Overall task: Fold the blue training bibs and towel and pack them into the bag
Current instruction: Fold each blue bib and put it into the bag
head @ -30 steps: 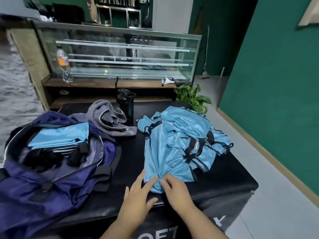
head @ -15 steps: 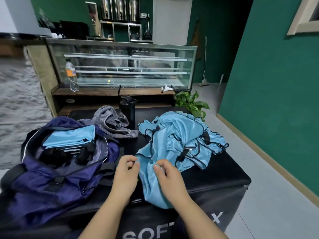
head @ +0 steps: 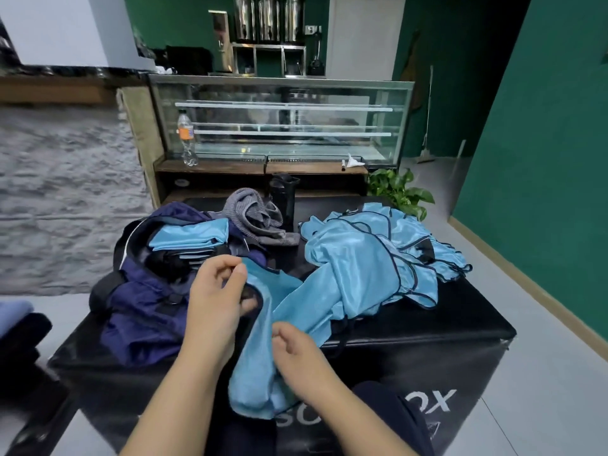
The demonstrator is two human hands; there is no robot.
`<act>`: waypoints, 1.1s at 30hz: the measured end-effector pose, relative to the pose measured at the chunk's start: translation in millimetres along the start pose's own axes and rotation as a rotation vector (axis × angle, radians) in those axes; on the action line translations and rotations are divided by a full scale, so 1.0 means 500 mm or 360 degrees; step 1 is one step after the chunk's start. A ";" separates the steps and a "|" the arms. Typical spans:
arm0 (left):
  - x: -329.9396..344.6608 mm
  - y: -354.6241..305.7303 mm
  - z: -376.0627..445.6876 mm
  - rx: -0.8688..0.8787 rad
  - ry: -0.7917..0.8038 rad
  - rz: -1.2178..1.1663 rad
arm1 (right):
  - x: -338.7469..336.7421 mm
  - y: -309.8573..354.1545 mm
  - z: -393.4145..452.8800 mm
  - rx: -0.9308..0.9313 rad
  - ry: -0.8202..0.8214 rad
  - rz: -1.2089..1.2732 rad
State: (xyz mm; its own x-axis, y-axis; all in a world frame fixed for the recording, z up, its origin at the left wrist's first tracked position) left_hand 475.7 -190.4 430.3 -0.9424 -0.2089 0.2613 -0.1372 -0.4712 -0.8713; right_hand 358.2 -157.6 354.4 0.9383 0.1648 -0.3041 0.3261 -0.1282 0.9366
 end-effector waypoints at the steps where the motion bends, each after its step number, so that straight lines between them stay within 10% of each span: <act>1: 0.004 0.000 -0.010 -0.0058 0.0064 -0.0089 | -0.007 0.005 -0.010 0.0022 0.0022 0.0163; 5: 0.032 0.009 -0.054 -0.0062 0.0405 -0.0214 | -0.024 0.016 -0.038 0.0002 0.0240 0.0517; 9: 0.055 0.029 -0.076 -0.0021 0.0558 -0.0165 | -0.090 -0.006 -0.047 -0.0086 -0.0257 0.0315; 16: -0.001 0.176 -0.126 -0.0241 0.0630 0.0364 | -0.311 -0.073 0.004 0.0151 -0.0834 0.1075; 20: -0.009 0.226 -0.162 -0.0313 0.0690 0.0472 | -0.347 -0.091 0.024 0.0481 -0.0927 0.0105; 23: -0.007 0.243 -0.166 -0.0324 0.0674 0.0489 | -0.274 -0.099 0.045 0.0183 -0.0899 -0.0516; 28: -0.002 0.243 -0.171 -0.0314 0.0699 0.0538 | -0.142 -0.171 0.118 0.0363 -0.0435 -0.0995; 33: -0.022 0.248 -0.172 -0.0365 0.0644 0.0558 | -0.141 -0.193 0.139 0.0454 -0.0594 -0.1149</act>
State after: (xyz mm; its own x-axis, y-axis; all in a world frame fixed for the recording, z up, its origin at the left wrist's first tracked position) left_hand 442.7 -172.9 283.7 -0.9789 0.0461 -0.1992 0.1840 -0.2261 -0.9566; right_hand 268.7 -225.0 273.1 0.4503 -0.0251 -0.8925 0.8271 -0.3648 0.4275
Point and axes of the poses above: each hand's wrist, its own z-axis towards the middle knuckle, its own x-axis out of the palm, y = z × x, the point moved 6 cm from there along z, towards the middle knuckle, and after that the axes turned 14 degrees about x, right-handed, at the moved point
